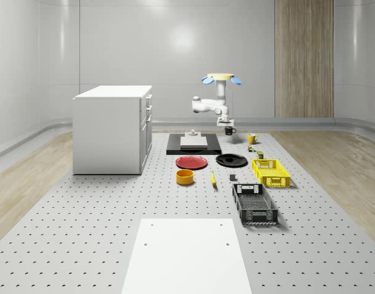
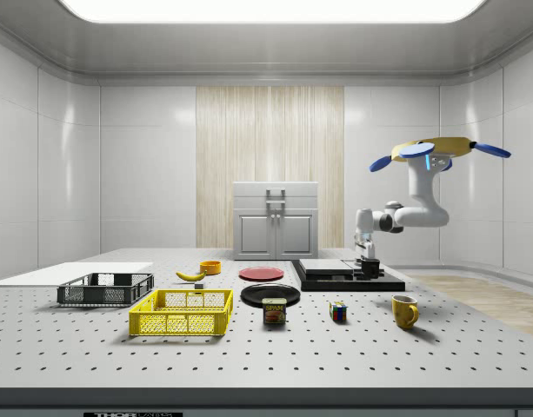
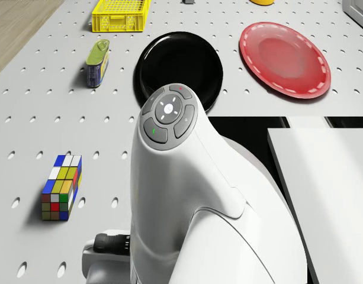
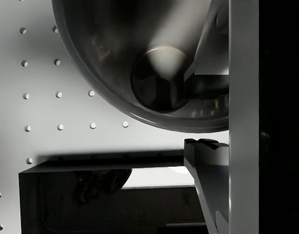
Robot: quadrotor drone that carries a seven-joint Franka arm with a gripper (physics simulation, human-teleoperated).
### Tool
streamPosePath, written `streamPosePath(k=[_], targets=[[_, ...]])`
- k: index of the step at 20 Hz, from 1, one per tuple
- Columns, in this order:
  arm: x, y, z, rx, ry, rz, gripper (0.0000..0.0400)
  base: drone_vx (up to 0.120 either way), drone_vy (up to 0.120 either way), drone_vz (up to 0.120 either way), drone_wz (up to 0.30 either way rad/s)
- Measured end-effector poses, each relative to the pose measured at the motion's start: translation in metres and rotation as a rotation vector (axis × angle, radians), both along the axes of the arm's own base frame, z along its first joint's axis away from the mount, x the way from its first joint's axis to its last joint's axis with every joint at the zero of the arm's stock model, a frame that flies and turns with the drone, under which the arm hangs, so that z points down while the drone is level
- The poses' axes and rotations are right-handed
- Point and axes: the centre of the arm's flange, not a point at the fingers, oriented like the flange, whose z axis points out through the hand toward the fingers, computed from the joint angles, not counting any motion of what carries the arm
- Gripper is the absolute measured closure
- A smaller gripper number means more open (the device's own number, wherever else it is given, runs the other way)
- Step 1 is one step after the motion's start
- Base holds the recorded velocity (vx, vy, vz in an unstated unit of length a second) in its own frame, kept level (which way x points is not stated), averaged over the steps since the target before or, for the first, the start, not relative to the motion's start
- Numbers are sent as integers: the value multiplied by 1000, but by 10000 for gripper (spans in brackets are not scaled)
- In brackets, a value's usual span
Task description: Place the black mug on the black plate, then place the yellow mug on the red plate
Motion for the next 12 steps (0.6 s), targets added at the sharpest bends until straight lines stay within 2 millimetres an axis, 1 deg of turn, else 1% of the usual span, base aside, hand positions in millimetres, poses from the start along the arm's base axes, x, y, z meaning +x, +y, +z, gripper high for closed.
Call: streamPosePath(k=[4, 8, 10, 12], targets=[[2, 7, -1, 2, 0, -16, 289, 120, 0, 0, 0], [3, 11, -2, 3, -1, -9, 293, 120, 0, 0, 0], [3, 8, -2, 1, 0, 22, 296, 120, 0, 0, 0], [1, 1, -2, -6, 1, 56, 297, 120, 0, 0, 0]])
